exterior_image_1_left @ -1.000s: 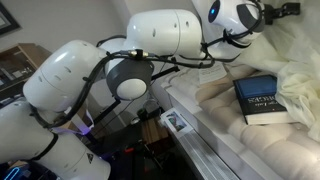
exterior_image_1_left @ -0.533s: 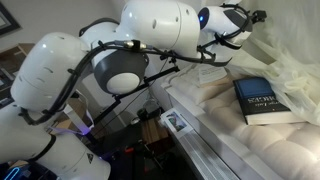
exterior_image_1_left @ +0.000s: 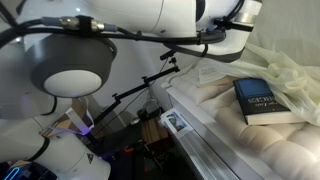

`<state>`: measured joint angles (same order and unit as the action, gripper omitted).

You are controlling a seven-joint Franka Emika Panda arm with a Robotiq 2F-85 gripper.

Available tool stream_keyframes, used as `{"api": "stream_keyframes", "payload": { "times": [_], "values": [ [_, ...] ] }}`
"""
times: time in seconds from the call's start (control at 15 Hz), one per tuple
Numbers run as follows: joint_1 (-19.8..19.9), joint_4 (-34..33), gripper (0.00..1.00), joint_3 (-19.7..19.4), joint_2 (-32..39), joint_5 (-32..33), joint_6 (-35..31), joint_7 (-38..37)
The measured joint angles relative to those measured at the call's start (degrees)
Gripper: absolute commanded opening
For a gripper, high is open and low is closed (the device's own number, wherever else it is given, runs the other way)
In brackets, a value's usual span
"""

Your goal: Draw the curtain to the right

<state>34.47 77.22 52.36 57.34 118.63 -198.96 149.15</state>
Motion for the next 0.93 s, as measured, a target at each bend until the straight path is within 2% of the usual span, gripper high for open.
{"api": "stream_keyframes", "payload": {
  "times": [0.13, 0.4, 0.53, 0.67, 0.8, 0.93],
  "values": [
    [7.7, 4.7, 1.0, 8.1, -0.6, 5.9, 0.1, 0.0],
    [22.0, 11.4, 1.0, 21.8, 1.3, 14.5, 2.1, 0.0],
    [28.1, 13.6, 1.0, 30.0, 5.5, 19.9, 7.6, -0.4],
    [32.9, 16.2, 1.0, 38.0, 11.6, 26.0, 15.8, -0.9],
    [35.8, 19.5, 1.0, 42.5, 17.0, 31.9, 24.5, -1.2],
    [37.2, 22.7, 1.0, 42.9, 20.1, 31.4, 32.1, 1.0]
  ]
}}
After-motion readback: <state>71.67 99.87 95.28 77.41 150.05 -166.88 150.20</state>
